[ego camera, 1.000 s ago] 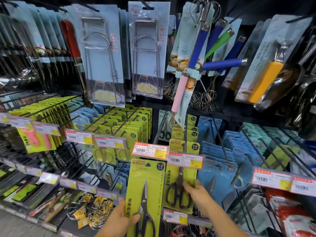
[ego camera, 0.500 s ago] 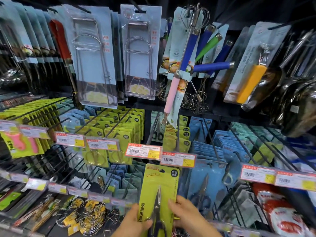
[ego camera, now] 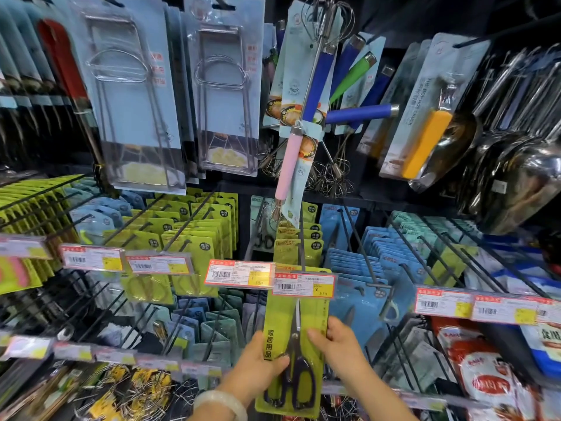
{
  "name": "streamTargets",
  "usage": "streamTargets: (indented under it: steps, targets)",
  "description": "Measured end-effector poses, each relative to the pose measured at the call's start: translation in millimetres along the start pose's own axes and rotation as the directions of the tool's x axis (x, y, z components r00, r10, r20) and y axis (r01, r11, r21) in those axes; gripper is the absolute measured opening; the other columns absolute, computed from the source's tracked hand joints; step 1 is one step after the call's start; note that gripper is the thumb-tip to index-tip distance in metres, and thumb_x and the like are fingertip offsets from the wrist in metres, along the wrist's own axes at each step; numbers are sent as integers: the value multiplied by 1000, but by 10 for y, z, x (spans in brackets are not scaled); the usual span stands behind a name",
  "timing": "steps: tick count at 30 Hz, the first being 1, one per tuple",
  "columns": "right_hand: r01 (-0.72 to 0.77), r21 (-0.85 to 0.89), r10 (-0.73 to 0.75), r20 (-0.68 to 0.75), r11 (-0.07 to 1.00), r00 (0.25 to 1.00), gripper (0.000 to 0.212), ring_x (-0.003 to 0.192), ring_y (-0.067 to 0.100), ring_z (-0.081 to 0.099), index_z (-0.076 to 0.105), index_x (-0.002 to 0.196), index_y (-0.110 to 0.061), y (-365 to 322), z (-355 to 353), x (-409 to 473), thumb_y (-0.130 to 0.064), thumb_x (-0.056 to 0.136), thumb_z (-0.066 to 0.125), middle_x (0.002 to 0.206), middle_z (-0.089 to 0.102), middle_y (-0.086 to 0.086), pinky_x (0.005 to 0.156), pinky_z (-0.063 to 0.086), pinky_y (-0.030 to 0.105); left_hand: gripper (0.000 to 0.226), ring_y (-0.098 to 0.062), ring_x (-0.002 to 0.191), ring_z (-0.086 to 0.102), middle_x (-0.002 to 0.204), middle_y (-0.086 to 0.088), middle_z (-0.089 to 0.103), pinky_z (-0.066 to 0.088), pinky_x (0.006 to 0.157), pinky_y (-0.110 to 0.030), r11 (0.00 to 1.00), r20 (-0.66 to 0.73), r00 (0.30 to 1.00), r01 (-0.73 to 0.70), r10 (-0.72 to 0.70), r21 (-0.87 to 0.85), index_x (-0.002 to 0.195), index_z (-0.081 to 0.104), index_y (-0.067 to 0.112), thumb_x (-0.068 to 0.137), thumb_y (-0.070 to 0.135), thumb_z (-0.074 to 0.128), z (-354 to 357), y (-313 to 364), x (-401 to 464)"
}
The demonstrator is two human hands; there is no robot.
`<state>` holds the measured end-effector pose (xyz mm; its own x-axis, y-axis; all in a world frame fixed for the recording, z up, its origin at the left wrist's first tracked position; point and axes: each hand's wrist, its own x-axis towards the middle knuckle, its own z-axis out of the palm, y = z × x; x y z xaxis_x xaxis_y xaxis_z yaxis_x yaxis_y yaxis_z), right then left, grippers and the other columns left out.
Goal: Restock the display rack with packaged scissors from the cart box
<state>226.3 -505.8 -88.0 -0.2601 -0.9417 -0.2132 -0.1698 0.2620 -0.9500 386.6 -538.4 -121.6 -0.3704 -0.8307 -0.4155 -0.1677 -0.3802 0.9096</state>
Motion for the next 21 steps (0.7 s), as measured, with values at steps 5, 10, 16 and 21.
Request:
streamTargets:
  steps: [5,10,16,21]
  targets:
    - [-10,11,11,-35,1000,999,12,92,17,66,63,98,-18,41,31,38,-12,90,58,98,71,1,82,54,29,52,-3,110,50,115,20,46,34,107,-24,999,60,998,-15,13,34,133,36,16,88,14,63,15,11,56]
    - [-35,-114,25,-89,993,996,6,72,5,58,55,97,-15,3,93,224,-17,91,57,83,63,-7,62,46,13,28,-8,91,62,98,6,63,54,90,-30,992,-17,1000,-18,20,122,116,50,14,91,7,58,-15,74,219]
    - [-143,-370,102,-128,918,987,46,108,20,57,48,126,-10,103,73,281,-39,90,54,117,60,4,88,43,26,57,-19,115,55,127,0,56,44,103,-37,959,-33,999,18,-10,284,133,38,17,84,29,64,-83,75,614]
    - [-190,-444,166,-93,876,982,46,114,21,54,43,131,-5,223,-112,120,-29,93,54,115,56,8,97,43,29,31,-18,109,48,126,-6,48,35,88,-23,862,-105,993,1,61,507,126,39,16,96,18,48,-92,263,773]
